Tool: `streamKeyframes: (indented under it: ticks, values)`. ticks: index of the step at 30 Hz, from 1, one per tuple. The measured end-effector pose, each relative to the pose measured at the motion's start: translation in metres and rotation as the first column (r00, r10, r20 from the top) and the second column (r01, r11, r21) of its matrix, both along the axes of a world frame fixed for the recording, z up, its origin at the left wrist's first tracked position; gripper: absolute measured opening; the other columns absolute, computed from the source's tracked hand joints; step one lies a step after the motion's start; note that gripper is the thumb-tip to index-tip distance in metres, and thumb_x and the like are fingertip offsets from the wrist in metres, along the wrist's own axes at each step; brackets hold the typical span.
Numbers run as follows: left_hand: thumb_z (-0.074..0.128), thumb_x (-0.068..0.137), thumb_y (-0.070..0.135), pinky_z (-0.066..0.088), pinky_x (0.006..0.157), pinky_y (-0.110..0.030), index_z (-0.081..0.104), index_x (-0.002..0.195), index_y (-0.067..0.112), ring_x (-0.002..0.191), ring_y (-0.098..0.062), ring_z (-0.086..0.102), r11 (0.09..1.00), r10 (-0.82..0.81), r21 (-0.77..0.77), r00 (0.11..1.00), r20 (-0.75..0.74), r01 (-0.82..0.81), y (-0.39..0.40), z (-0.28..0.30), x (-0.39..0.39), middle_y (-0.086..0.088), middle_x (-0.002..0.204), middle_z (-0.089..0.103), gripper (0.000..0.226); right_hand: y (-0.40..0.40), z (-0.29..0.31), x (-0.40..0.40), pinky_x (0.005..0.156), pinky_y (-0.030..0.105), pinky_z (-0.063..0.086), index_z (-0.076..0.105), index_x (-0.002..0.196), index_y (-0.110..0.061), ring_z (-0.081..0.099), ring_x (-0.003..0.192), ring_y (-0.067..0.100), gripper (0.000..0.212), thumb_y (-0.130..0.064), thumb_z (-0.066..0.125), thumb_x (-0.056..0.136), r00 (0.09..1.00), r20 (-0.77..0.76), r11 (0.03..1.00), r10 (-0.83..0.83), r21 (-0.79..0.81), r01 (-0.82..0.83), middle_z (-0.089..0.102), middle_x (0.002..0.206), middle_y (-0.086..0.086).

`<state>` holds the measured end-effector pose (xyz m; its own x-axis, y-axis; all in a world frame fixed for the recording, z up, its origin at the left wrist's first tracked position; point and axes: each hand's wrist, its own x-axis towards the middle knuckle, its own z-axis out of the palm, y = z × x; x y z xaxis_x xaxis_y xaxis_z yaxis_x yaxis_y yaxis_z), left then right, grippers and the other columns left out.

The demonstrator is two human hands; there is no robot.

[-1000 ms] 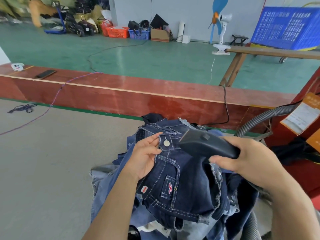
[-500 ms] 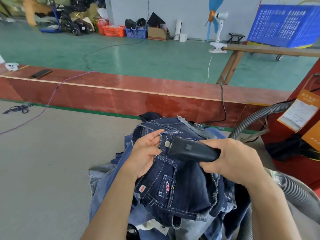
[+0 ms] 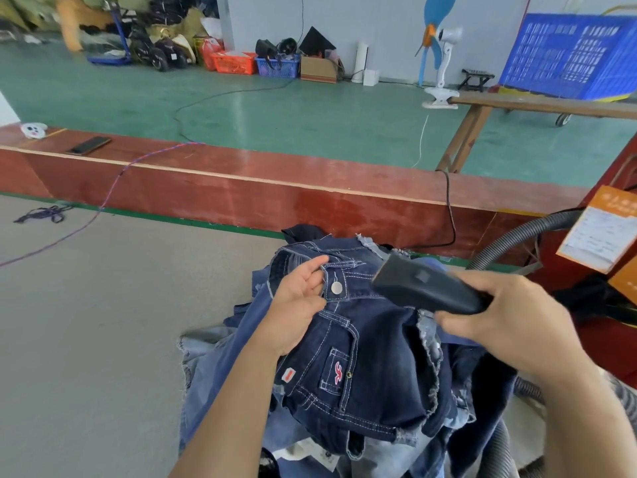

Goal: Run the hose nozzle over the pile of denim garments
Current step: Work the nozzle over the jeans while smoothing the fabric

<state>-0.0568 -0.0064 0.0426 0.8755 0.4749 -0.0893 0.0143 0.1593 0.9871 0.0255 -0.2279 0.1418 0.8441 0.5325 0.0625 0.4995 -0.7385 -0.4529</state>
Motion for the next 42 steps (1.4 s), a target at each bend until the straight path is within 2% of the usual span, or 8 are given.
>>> streamKeyframes:
  ticks: [7, 12, 17, 21, 24, 30, 37, 42]
  values:
    - [0.038, 0.084, -0.03, 0.033, 0.114, -0.04, 0.044, 0.129, 0.027, 0.14, -0.024, 0.036, 1.0, -0.024, -0.011, 1.0, 0.017, 0.024, -0.004, 0.002, 0.001, -0.015, 0.15, 0.039, 0.073, 0.021, -0.004, -0.009, 0.054, 0.019, 0.037, 0.049, 0.088, -0.07, 0.053, 0.072, -0.013, 0.042, -0.046, 0.071, 0.062, 0.993, -0.009, 0.993, 0.115, 0.015, -0.115, 0.057, 0.071, -0.036]
    - [0.04, 0.084, -0.029, 0.046, 0.096, -0.023, 0.046, 0.134, 0.02, 0.134, -0.017, 0.043, 0.998, -0.029, -0.047, 0.999, 0.014, 0.03, 0.002, -0.005, 0.002, -0.012, 0.146, 0.045, 0.07, 0.032, -0.023, 0.0, 0.055, 0.022, 0.041, 0.062, 0.088, -0.048, 0.056, 0.063, -0.003, 0.018, -0.047, 0.07, 0.071, 0.999, -0.012, 0.998, 0.039, 0.053, -0.038, 0.06, 0.064, -0.023]
    - [0.036, 0.084, -0.027, 0.044, 0.104, -0.035, 0.042, 0.14, 0.014, 0.13, -0.016, 0.049, 0.977, 0.204, -0.049, 0.978, -0.042, -0.205, 0.023, -0.021, 0.002, -0.012, 0.143, 0.048, 0.07, -0.008, -0.023, 0.025, 0.063, 0.032, 0.045, 0.059, 0.097, -0.035, 0.061, 0.07, 0.013, 0.024, -0.05, 0.066, 0.079, 0.983, -0.039, 0.923, -0.182, 0.337, 0.184, 0.063, 0.072, -0.015]
    - [0.036, 0.084, -0.027, 0.052, 0.063, -0.012, 0.045, 0.135, 0.004, 0.076, 0.011, 0.065, 0.884, 0.456, -0.053, 0.882, -0.12, -0.465, 0.024, -0.028, 0.005, -0.006, 0.112, 0.061, 0.061, -0.018, -0.027, 0.031, 0.063, 0.033, 0.037, 0.049, 0.099, -0.028, 0.056, 0.073, 0.016, 0.026, -0.05, 0.059, 0.088, 0.96, -0.027, 0.909, -0.278, 0.316, 0.272, 0.055, 0.077, -0.017]
    - [0.047, 0.088, -0.016, 0.046, 0.092, -0.03, 0.045, 0.135, 0.001, 0.111, -0.019, 0.06, 0.774, 0.634, 0.208, 0.731, -0.254, -0.599, 0.024, -0.037, 0.003, -0.017, 0.126, 0.058, 0.05, -0.024, -0.029, 0.034, 0.063, 0.033, 0.035, 0.048, 0.098, -0.025, 0.054, 0.074, 0.021, 0.029, -0.051, 0.057, 0.089, 0.932, -0.028, 0.875, -0.361, 0.335, 0.349, 0.054, 0.076, -0.015]
    - [0.057, 0.089, 0.001, 0.039, 0.072, -0.01, 0.063, 0.097, 0.011, 0.077, -0.012, 0.061, 0.652, 0.469, 0.666, 0.883, 0.022, -0.363, -0.032, -0.009, 0.028, 0.001, 0.086, 0.067, 0.014, -0.031, -0.03, 0.034, 0.062, 0.033, 0.032, 0.05, 0.092, -0.023, 0.051, 0.07, 0.023, 0.031, -0.052, 0.058, 0.086, 0.898, -0.022, 0.851, -0.44, 0.31, 0.425, 0.051, 0.072, -0.015]
    - [0.06, 0.087, 0.052, 0.041, 0.069, -0.029, 0.05, 0.096, 0.013, 0.093, -0.022, 0.063, 0.494, 0.216, 0.817, 0.869, -0.445, 0.296, -0.113, -0.024, 0.063, -0.002, 0.098, 0.065, 0.041, -0.039, -0.033, 0.035, 0.053, 0.027, 0.031, 0.053, 0.089, -0.028, 0.048, 0.062, 0.004, 0.026, -0.053, 0.059, 0.084, 0.917, 0.001, 0.882, -0.4, 0.273, 0.384, 0.056, 0.071, -0.015]
    - [0.054, 0.092, 0.012, 0.047, 0.073, -0.037, 0.057, 0.103, 0.008, 0.085, -0.027, 0.063, 0.719, 0.22, 0.695, 0.954, -0.203, -0.018, -0.126, -0.008, 0.072, -0.004, 0.085, 0.065, 0.012, -0.046, -0.032, 0.039, 0.054, 0.028, 0.033, 0.054, 0.086, -0.028, 0.057, 0.065, 0.016, 0.027, -0.054, 0.061, 0.083, 0.918, -0.043, 0.877, -0.394, 0.282, 0.389, 0.061, 0.067, -0.007]
